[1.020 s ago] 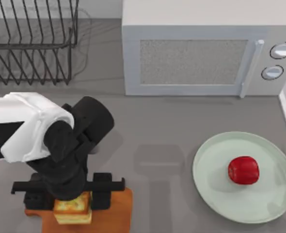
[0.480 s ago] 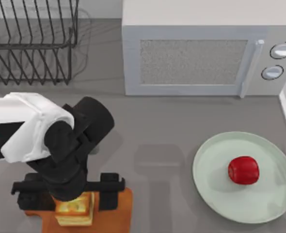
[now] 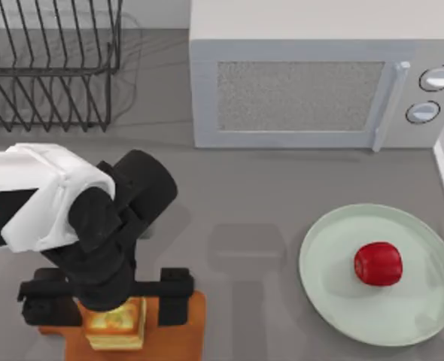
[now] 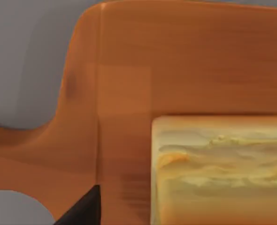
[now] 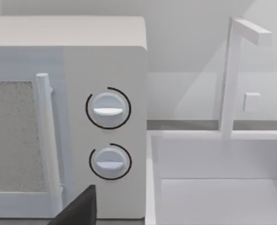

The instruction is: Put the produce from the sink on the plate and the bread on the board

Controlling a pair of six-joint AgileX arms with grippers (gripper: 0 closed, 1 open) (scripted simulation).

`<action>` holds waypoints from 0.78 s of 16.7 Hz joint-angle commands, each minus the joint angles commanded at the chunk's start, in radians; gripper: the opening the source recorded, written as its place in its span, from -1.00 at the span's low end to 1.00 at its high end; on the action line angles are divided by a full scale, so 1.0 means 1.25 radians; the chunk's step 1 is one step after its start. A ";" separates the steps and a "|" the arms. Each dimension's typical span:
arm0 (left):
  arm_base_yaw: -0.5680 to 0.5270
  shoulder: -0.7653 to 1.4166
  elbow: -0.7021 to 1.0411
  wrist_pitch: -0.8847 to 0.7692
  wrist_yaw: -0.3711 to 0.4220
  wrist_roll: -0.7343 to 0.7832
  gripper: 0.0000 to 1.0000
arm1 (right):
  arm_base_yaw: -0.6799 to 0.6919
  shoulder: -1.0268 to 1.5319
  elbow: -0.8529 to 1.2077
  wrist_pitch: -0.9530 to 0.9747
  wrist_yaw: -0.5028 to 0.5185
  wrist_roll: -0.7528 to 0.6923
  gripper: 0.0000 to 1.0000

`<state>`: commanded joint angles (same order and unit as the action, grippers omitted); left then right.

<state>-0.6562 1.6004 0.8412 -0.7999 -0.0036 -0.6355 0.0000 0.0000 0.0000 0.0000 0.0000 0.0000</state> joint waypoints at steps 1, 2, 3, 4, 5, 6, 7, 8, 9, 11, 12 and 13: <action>0.003 -0.008 -0.001 0.005 0.000 0.003 1.00 | 0.000 0.000 0.000 0.000 0.000 0.000 1.00; 0.009 -0.024 -0.007 0.014 -0.001 0.011 1.00 | 0.000 0.000 0.000 0.000 0.000 0.000 1.00; 0.018 -0.048 -0.016 0.028 -0.001 0.021 1.00 | 0.000 0.000 0.000 0.000 0.000 0.000 1.00; 0.030 -0.079 -0.030 0.045 -0.002 0.035 1.00 | 0.000 0.000 0.000 0.000 0.000 0.000 1.00; 0.043 -0.118 -0.048 0.065 -0.002 0.051 1.00 | 0.000 0.000 0.000 0.000 0.000 0.000 1.00; 0.059 -0.165 -0.069 0.087 -0.002 0.069 1.00 | 0.000 0.000 0.000 0.000 0.000 0.000 1.00; 0.077 -0.216 -0.093 0.112 -0.001 0.089 1.00 | 0.000 0.000 0.000 0.000 0.000 0.000 1.00; 0.097 -0.270 -0.121 0.138 0.000 0.111 1.00 | 0.000 0.000 0.000 0.000 0.000 0.000 1.00; 0.119 -0.325 -0.152 0.165 0.001 0.133 1.00 | 0.000 0.000 0.000 0.000 0.000 0.000 1.00; 0.168 -0.438 -0.220 0.223 0.004 0.181 1.00 | 0.000 0.000 0.000 0.000 0.000 0.000 1.00; 0.196 -0.500 -0.258 0.254 0.005 0.206 1.00 | 0.000 0.000 0.000 0.000 0.000 0.000 1.00; 0.224 -0.565 -0.296 0.285 0.006 0.232 1.00 | 0.000 0.000 0.000 0.000 0.000 0.000 1.00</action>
<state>-0.3763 0.8939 0.4707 -0.4432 0.0041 -0.3452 0.0000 0.0000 0.0000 0.0000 0.0000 0.0000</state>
